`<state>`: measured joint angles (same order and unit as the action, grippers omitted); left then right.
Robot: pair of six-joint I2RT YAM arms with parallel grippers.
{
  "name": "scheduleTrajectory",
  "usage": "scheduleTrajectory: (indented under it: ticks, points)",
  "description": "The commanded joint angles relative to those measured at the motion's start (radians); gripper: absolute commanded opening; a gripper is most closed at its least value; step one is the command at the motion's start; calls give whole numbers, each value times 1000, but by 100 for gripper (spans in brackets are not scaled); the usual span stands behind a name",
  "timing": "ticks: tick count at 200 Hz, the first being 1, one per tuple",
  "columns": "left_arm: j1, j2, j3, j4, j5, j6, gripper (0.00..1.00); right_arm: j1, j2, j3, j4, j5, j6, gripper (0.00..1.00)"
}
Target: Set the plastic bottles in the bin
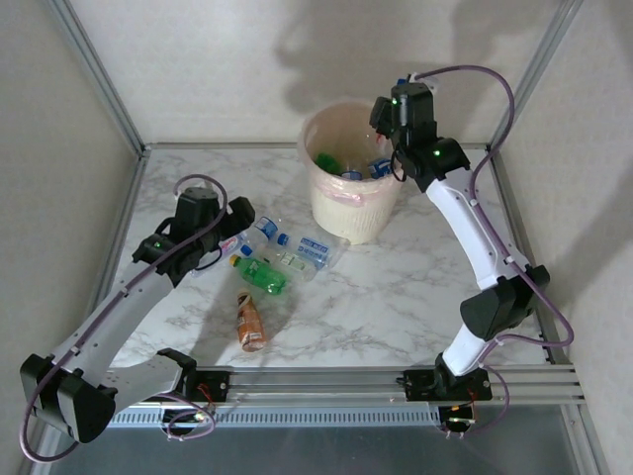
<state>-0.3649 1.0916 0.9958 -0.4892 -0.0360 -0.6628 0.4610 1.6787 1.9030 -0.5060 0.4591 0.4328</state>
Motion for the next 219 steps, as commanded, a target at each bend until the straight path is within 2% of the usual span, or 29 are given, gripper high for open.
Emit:
scheduleTrajectory:
  ticks: [1, 21, 50, 72, 113, 162, 184, 219]
  points:
    - [-11, -38, -24, -62, 36, -23, 91, -7, -8, -9, 26, -14, 8, 77]
    - [-43, -59, -43, -99, 26, -31, 90, -8, -16, -20, 32, -28, 16, 83]
    - [-60, -104, -72, -155, 21, -34, 90, -7, -44, -16, 27, -60, 34, 83]
    - [-73, -126, -95, -201, 34, -40, 91, 3, -111, -58, 60, -142, 49, 82]
    - [-147, -147, -184, -230, 47, -103, 87, 139, -288, -247, 159, -237, 27, 82]
    - [-292, -92, -254, -279, 11, -205, 83, 342, -405, -434, 176, -193, 36, 82]
    - [-346, -101, -280, -320, 12, -249, 83, 372, -436, -491, 166, -175, 54, 82]
    - [-398, -137, -310, -362, 24, -297, 87, 377, -471, -561, 151, -147, 76, 80]
